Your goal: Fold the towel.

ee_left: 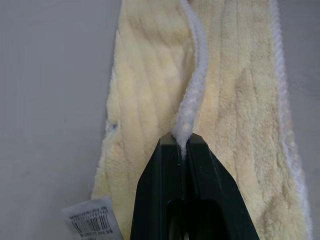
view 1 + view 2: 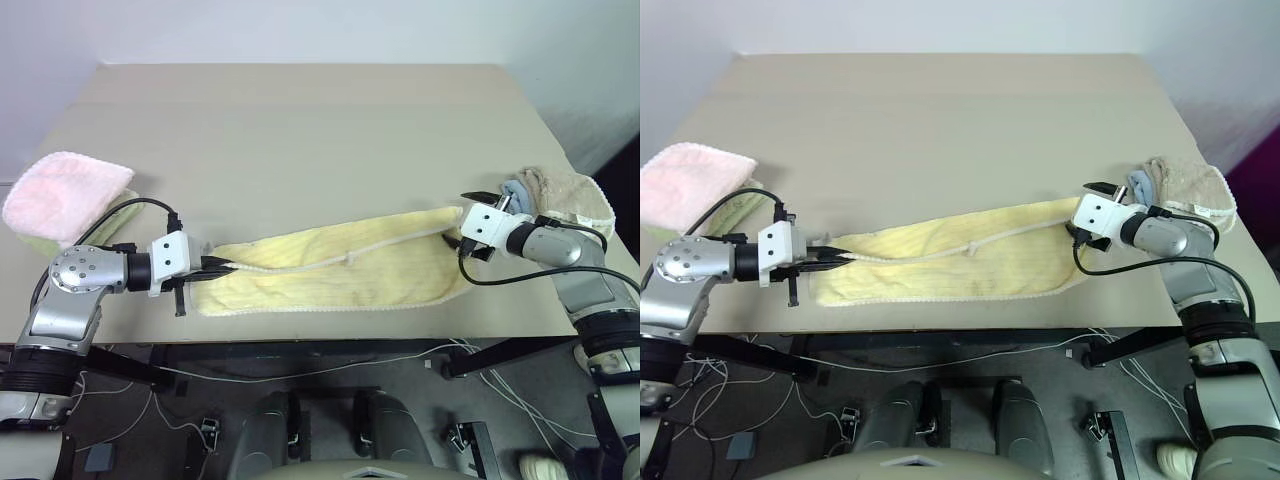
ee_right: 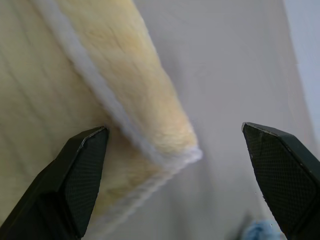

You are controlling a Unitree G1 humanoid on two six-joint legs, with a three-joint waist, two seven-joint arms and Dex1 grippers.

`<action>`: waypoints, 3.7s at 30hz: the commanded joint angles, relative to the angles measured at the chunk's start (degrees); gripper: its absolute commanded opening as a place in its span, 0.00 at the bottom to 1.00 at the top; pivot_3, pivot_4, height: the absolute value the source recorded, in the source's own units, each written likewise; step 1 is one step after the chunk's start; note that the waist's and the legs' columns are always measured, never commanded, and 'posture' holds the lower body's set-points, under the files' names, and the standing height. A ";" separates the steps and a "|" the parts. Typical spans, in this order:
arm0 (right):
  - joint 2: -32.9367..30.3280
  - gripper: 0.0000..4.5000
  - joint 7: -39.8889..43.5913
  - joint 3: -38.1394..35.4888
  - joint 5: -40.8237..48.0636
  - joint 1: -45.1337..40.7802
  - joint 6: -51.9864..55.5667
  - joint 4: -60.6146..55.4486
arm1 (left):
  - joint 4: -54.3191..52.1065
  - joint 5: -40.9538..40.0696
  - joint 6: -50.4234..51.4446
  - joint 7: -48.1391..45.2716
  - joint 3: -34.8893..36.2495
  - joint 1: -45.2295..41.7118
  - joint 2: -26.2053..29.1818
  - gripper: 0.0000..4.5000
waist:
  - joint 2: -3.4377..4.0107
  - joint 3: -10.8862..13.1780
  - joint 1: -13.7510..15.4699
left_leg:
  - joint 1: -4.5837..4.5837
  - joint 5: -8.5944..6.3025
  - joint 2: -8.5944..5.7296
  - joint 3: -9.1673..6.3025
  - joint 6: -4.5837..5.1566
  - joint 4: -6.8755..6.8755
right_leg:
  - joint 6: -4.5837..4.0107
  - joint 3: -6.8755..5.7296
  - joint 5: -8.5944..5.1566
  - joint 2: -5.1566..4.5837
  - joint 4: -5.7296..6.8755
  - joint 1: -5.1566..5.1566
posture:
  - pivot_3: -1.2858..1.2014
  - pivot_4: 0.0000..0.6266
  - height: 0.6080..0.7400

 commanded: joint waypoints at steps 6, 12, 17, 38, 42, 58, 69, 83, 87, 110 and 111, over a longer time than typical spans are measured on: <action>0.40 1.00 -5.94 1.73 -4.85 -2.64 -5.40 5.71 | -2.14 0.02 -0.08 1.55 1.55 0.79 0.31 0.01 | 0.00 0.00 -0.07 | 0.01 0.01 0.00 0.00 -0.01 0.01 | 0.00 0.00 0.00 0.00 0.00 0.02 | 0.52 0.24 1.00; 0.41 0.80 -5.86 1.96 -4.84 -2.22 -6.82 5.46 | -2.21 -0.02 0.12 1.97 1.57 0.95 0.33 0.00 | 0.00 0.00 -0.08 | 0.11 0.00 0.00 0.01 -0.01 0.00 | 0.00 0.01 0.00 0.00 0.00 0.11 | 0.52 0.24 1.00; 0.32 0.41 -5.24 1.96 -4.53 -1.62 -7.17 4.61 | -2.21 -0.06 0.24 2.30 1.45 1.13 0.26 0.00 | 0.00 0.00 -0.08 | 0.11 0.00 0.00 0.01 -0.01 0.00 | 0.00 0.01 0.00 0.00 0.00 0.10 | 0.52 0.24 1.00; 2.00 0.00 -6.47 -0.02 -2.04 -13.97 -7.03 9.61 | 13.58 -2.01 2.82 17.81 9.04 -17.05 -8.53 0.00 | 0.01 0.02 -0.15 | 0.16 0.03 -0.01 0.02 -0.03 0.04 | 0.02 0.02 0.00 0.01 0.09 0.14 | 0.52 0.24 1.00; 2.17 0.00 -10.14 1.55 -5.09 -27.20 -8.66 18.75 | 29.87 2.69 -1.30 27.73 9.67 -31.81 -9.61 0.00 | 0.00 0.04 -0.15 | 0.19 0.03 -0.03 0.07 -0.02 0.02 | 0.06 0.04 -0.02 0.01 0.10 0.15 | 0.52 0.24 1.00; -6.71 0.00 17.84 -10.66 21.49 -8.76 4.95 -11.95 | 12.10 -12.25 11.38 10.22 19.57 -17.01 1.47 0.00 | 0.00 0.05 -0.09 | 0.16 -0.01 -0.03 0.12 0.04 0.02 | 0.16 0.07 -0.09 -0.05 0.01 0.21 | 0.52 0.24 1.00; -17.26 0.00 32.89 -21.64 36.65 23.89 25.05 -39.51 | -18.87 -24.14 35.26 2.04 31.43 22.76 7.98 0.00 | 0.06 0.07 0.28 | 0.51 -0.36 0.01 -0.02 0.18 -0.08 | -0.09 0.13 -0.22 -0.29 0.00 0.35 | 0.52 0.24 1.00; -7.75 0.00 24.20 -6.80 20.96 3.33 18.27 -22.63 | -9.16 -12.64 30.22 13.41 22.54 12.96 3.24 0.00 | 0.20 0.05 0.03 | 0.54 -0.39 -0.01 -0.03 0.13 -0.22 | -0.28 0.12 -0.27 -0.32 -0.19 0.22 | 0.52 0.24 1.00; -2.85 0.00 21.33 -1.82 15.03 -4.66 12.78 -12.16 | -3.40 -7.44 26.23 16.56 18.86 9.10 1.33 0.00 | 0.19 0.05 -0.14 | 0.40 -0.10 -0.05 0.10 -0.03 -0.19 | -0.09 0.14 -0.16 -0.30 -0.10 0.21 | 0.52 0.24 1.00; 5.81 0.69 15.41 1.41 7.85 -18.12 -0.01 13.32 | 6.98 -2.60 21.21 23.53 15.78 -1.20 -4.73 0.70 | 0.18 0.06 -0.36 | 0.42 -0.05 -0.06 0.19 0.01 -0.11 | -0.01 0.16 -0.14 -0.18 0.23 0.19 | 0.52 0.24 1.00; 5.50 0.77 15.20 0.93 8.11 -17.72 0.26 12.46 | 7.08 -2.46 21.02 24.20 16.01 -1.25 -4.82 0.78 | 0.18 0.06 -0.29 | 0.42 -0.05 -0.06 0.19 0.01 -0.10 | -0.01 0.16 -0.14 -0.18 0.24 0.19 | 0.52 0.24 1.00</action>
